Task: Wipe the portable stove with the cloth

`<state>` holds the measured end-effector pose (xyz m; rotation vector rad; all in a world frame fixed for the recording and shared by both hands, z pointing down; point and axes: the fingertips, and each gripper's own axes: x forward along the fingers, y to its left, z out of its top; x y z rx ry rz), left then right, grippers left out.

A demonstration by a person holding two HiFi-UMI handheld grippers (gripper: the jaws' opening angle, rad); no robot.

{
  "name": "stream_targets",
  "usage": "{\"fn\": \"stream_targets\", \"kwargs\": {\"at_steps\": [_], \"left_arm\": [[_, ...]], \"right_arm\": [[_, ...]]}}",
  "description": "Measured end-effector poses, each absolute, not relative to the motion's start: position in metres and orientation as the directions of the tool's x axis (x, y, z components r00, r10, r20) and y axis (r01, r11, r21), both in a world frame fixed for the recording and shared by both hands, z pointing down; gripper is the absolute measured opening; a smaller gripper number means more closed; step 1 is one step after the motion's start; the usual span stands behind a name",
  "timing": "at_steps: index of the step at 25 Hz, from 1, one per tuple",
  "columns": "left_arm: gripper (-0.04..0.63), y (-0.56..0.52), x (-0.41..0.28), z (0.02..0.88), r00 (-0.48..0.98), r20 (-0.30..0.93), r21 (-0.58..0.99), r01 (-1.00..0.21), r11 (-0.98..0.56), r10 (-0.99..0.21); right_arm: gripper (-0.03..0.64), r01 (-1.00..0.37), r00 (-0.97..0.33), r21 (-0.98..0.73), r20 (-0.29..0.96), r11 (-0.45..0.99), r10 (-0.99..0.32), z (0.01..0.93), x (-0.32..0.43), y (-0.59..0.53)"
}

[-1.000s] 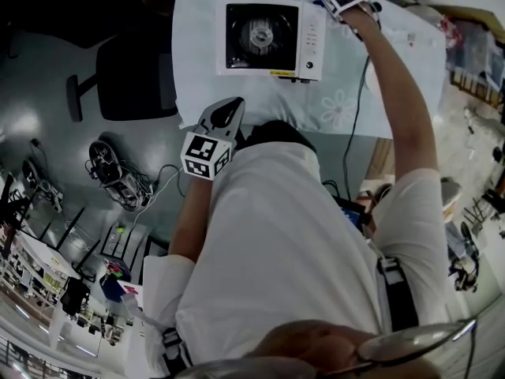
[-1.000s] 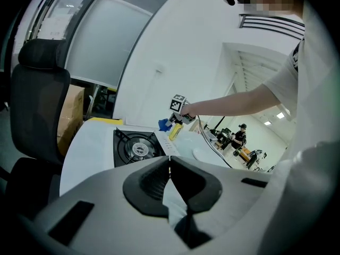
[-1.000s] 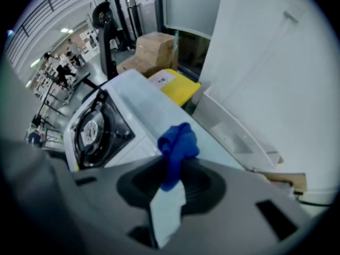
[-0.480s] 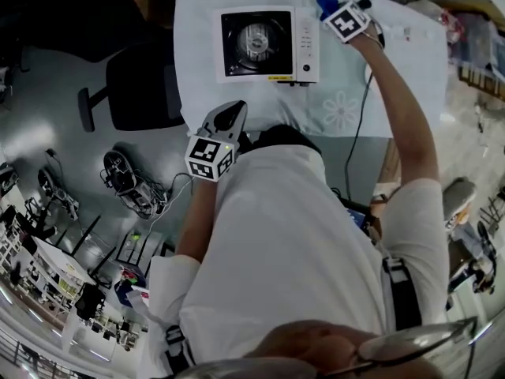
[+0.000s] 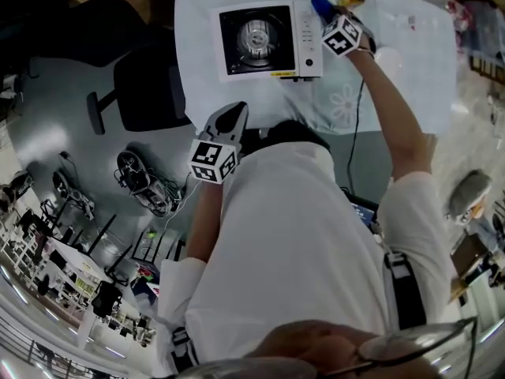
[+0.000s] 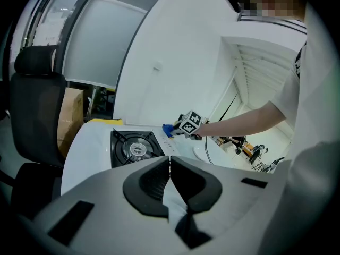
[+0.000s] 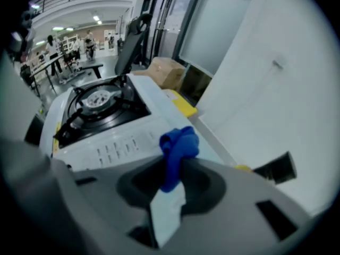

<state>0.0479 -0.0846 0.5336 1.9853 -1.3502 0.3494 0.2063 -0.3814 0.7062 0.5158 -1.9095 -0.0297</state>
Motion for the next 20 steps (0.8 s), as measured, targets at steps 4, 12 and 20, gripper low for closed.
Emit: {"fn": "stream_targets", "kwargs": {"at_steps": [4,12,20], "left_arm": [[0.038,-0.081,0.044,0.533,0.413,0.574,0.393,-0.897,-0.204,-0.707],[0.038,-0.071,0.045,0.532,0.435,0.562,0.39,-0.89,-0.238,-0.704],[0.038,-0.052,0.038,0.533,0.461,0.552,0.393,-0.879,-0.271,-0.695]], "right_arm": [[0.098,-0.36,-0.339,0.229,0.871,0.904,-0.355,0.711,0.212,-0.371],[0.097,-0.393,-0.355,0.177,0.876,0.902,-0.326,0.718,0.221,-0.34],[0.097,-0.429,-0.355,0.139,0.883,0.893,-0.308,0.721,0.23,-0.309]]}}
